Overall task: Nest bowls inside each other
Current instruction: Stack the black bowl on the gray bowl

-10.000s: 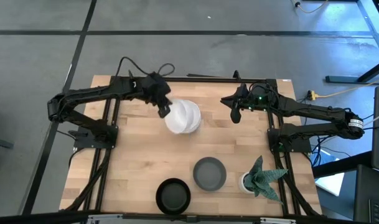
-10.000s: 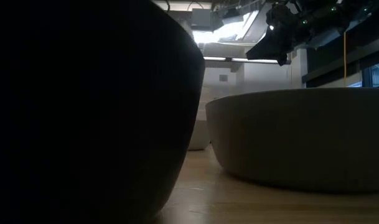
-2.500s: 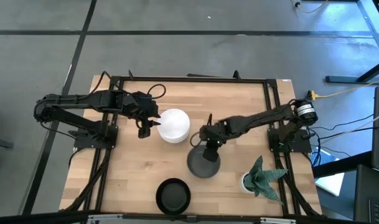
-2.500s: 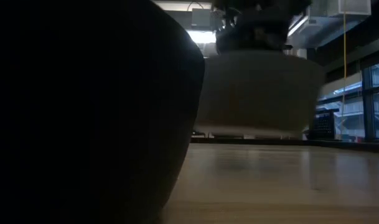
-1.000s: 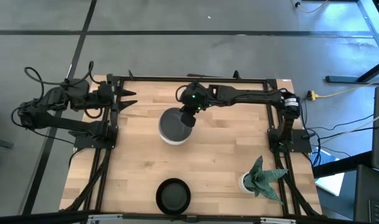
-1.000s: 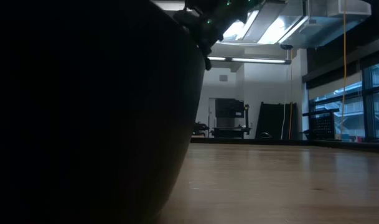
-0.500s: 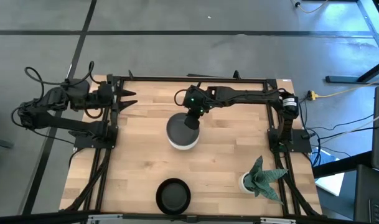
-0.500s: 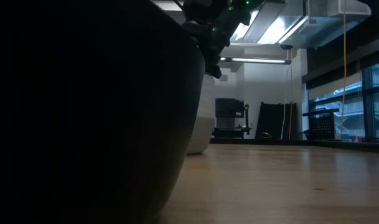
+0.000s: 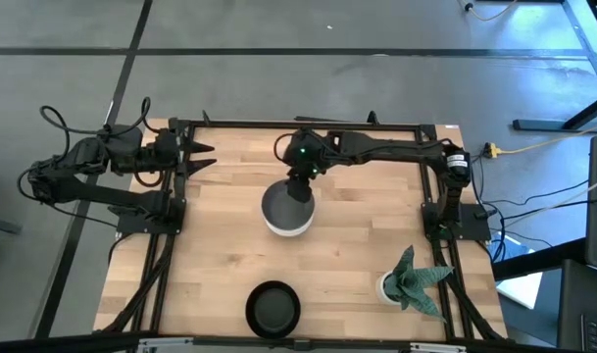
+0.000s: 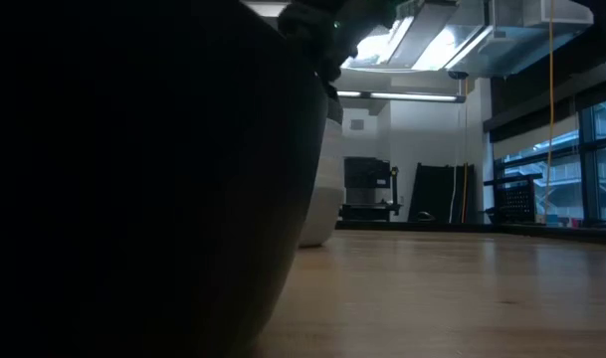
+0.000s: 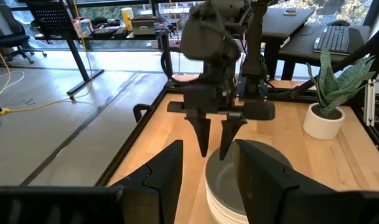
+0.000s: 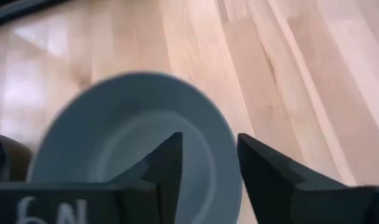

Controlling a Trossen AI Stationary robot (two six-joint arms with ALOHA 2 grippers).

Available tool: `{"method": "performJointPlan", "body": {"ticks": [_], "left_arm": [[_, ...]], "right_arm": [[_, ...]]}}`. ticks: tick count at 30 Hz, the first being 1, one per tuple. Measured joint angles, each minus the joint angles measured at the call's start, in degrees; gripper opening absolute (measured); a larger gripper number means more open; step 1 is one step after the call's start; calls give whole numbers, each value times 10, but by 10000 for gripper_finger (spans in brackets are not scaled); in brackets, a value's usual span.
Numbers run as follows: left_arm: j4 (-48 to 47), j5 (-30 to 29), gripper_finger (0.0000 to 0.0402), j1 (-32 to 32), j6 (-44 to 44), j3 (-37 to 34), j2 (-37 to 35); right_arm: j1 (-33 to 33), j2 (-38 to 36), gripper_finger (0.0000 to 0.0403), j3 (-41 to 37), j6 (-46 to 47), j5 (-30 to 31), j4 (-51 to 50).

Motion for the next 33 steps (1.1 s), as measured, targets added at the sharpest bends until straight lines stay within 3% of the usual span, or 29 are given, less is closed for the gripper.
{"method": "performJointPlan", "body": {"ticks": [9, 20, 33], "left_arm": [[-29, -8, 135, 0, -1, 0, 0], [-56, -24, 135, 0, -16, 0, 0], [-65, -23, 135, 0, -29, 0, 0]], "right_arm": [[41, 0, 208, 80, -27, -6, -1], [149, 1, 210, 92, -52, -7, -6], [229, 70, 210, 90, 34, 0, -1]]}}
